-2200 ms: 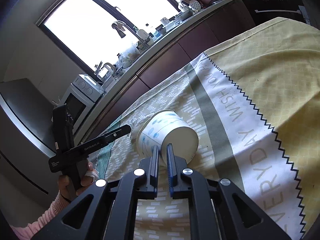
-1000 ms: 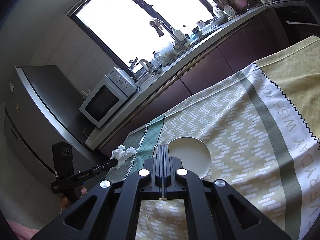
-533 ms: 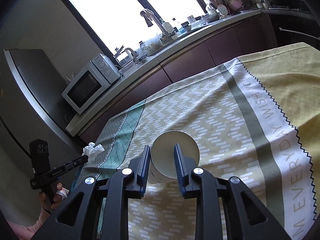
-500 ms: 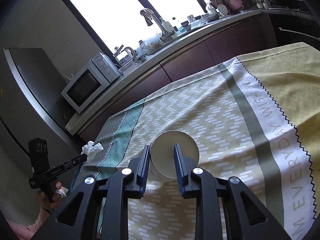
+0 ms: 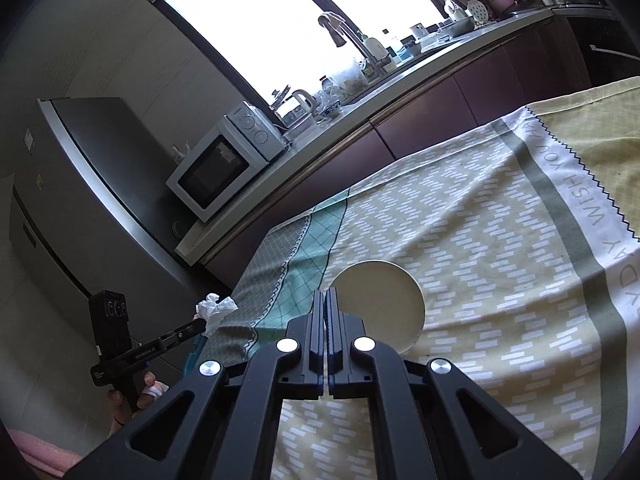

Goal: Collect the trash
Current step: 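Carry the tissue and blue-dotted cup over the teal bin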

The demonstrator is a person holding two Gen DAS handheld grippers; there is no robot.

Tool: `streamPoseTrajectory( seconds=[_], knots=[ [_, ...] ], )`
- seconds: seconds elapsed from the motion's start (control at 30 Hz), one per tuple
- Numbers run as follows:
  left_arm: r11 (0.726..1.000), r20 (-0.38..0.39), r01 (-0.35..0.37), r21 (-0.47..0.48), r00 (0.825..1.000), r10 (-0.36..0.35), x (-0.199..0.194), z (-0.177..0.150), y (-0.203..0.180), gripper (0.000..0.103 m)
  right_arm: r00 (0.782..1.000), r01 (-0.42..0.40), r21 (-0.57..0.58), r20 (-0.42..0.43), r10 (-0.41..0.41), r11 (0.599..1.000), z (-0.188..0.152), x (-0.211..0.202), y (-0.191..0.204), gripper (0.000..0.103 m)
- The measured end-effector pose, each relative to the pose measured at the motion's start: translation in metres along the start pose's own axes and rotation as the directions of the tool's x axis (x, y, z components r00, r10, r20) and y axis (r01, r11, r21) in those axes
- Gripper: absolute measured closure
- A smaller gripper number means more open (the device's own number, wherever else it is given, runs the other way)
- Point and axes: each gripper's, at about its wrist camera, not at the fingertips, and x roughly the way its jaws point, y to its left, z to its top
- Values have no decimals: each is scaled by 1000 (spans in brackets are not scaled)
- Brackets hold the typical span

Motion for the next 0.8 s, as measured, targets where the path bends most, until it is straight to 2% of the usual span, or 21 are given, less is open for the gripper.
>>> streamPoseTrajectory(
  seconds=[0.47, 0.67, 0.8],
  knots=[
    [997, 44, -48, -53, 998, 50, -40, -16, 38, 91, 991, -123, -19, -46, 122, 992, 2, 30, 40, 103],
    [991, 63, -105, -85, 992, 111, -62, -22, 63, 91, 973, -219, -53, -93, 213, 974, 9, 61, 74, 103],
    [980, 74, -158, -123, 983, 167, -79, -27, 88, 91, 949, -294, -80, -144, 281, 953, 11, 93, 105, 103]
  ],
)
